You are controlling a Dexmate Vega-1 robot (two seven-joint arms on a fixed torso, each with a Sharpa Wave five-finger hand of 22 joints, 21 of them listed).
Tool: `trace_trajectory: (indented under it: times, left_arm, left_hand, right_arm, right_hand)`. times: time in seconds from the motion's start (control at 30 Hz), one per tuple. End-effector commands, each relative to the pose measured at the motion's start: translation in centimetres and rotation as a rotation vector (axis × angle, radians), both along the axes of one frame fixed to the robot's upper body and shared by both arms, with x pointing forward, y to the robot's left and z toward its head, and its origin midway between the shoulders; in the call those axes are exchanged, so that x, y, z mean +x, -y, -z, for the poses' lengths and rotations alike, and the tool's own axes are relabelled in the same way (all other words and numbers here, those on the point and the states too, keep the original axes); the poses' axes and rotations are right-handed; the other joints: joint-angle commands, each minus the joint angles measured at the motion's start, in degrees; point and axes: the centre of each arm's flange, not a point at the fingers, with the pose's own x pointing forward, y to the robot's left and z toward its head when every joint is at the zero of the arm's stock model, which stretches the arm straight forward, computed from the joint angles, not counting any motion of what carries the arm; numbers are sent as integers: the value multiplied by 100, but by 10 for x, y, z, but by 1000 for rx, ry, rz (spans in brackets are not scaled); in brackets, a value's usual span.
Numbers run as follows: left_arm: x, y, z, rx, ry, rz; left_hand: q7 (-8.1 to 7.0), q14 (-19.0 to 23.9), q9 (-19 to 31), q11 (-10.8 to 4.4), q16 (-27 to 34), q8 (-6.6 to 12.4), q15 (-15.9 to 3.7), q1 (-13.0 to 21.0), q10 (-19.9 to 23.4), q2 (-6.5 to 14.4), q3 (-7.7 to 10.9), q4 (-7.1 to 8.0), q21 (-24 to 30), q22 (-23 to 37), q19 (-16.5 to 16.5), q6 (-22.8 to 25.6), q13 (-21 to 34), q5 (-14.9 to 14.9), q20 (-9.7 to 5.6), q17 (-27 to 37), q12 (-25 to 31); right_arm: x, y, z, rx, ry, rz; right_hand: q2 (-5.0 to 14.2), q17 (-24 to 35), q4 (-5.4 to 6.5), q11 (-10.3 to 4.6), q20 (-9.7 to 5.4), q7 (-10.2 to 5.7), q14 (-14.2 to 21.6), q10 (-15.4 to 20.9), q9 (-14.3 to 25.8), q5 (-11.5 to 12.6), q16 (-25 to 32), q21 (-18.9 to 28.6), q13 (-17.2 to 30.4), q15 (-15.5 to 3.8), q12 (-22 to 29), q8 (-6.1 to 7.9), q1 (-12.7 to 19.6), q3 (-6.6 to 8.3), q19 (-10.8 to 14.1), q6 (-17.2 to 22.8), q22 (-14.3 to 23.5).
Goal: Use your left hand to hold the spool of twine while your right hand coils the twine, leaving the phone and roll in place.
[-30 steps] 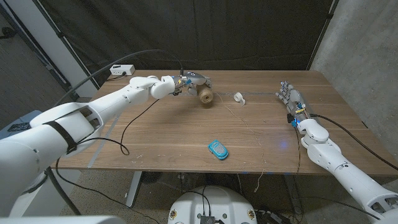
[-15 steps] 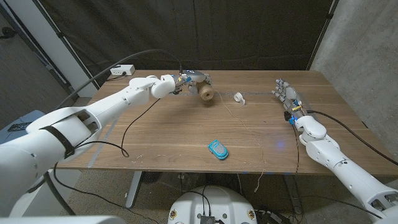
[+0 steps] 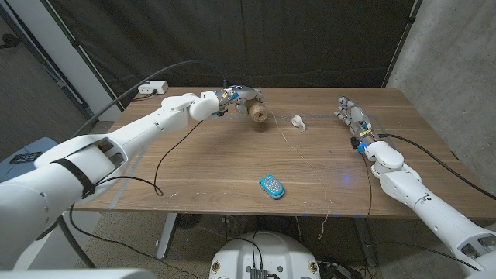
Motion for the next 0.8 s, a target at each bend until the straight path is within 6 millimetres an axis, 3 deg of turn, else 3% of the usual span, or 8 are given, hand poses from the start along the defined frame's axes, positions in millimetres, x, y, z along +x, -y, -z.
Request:
trace_trajectory:
  times: [0.03,0.8]
  left_arm:
    - [1,4,-4,-31,-24,3]
    - [-7,10,-22,-41,-106,-2]
  left_hand:
    - [-1,545,17,-18,203,268,-376,-53,313,269,26,41,29,0,-21,54,354,50,25,466,33]
    - [22,582,-39,-15,185,305,-383,-108,365,285,25,42,38,-14,-63,83,369,76,30,469,5]
  right_arm:
    - [1,-3,-6,-46,-2,13]
    - [1,-11,-23,-122,15,24]
  right_hand:
    - [71,11,-36,18,40,3,26,72,24,-6,30,31,27,14,39,39,78,-12,5,68,12]
    - [56,-9,-135,2,51,17,48,149,22,-11,28,33,25,22,56,48,173,0,12,116,11]
